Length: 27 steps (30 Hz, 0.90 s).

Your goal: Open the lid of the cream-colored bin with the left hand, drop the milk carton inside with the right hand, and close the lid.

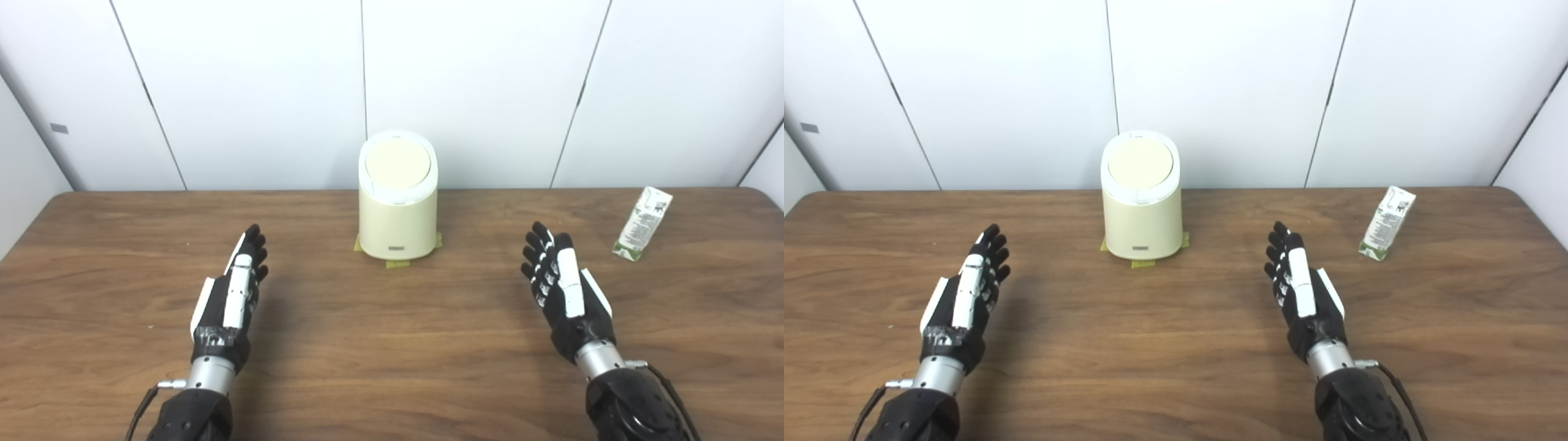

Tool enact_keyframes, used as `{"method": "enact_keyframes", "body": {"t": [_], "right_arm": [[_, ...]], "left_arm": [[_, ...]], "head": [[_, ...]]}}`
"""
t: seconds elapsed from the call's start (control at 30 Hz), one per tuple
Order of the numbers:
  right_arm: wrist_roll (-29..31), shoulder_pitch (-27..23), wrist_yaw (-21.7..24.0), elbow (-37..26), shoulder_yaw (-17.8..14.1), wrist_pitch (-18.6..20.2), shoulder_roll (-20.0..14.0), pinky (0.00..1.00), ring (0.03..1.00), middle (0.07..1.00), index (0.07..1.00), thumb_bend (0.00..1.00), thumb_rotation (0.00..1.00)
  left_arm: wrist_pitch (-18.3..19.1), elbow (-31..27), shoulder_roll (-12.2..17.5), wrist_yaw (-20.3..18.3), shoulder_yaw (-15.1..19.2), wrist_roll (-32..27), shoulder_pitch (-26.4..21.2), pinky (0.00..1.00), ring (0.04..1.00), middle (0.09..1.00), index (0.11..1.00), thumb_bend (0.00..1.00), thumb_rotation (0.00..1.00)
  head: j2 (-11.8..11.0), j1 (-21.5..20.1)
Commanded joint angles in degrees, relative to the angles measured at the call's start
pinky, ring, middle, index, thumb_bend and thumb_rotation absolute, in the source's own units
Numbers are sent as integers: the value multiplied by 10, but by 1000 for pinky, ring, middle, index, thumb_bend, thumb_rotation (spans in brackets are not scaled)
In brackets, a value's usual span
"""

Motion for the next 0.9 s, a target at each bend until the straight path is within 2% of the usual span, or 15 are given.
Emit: {"method": "enact_keyframes", "body": {"t": [0.0, 0.87], "right_arm": [[-1, -21, 2, -14, -1, -24, -1, 1000, 1000, 1000, 1000, 676, 1000], [3, -21, 4, -17, -3, -20, -1, 1000, 1000, 1000, 1000, 671, 1000]], "left_arm": [[-16, -11, 4, -2, -1, -5, -21, 1000, 1000, 995, 1000, 310, 998], [-12, -13, 7, -3, -4, -2, -19, 1000, 1000, 998, 1000, 313, 997]], "head": [[0, 1], [2, 0]]}}
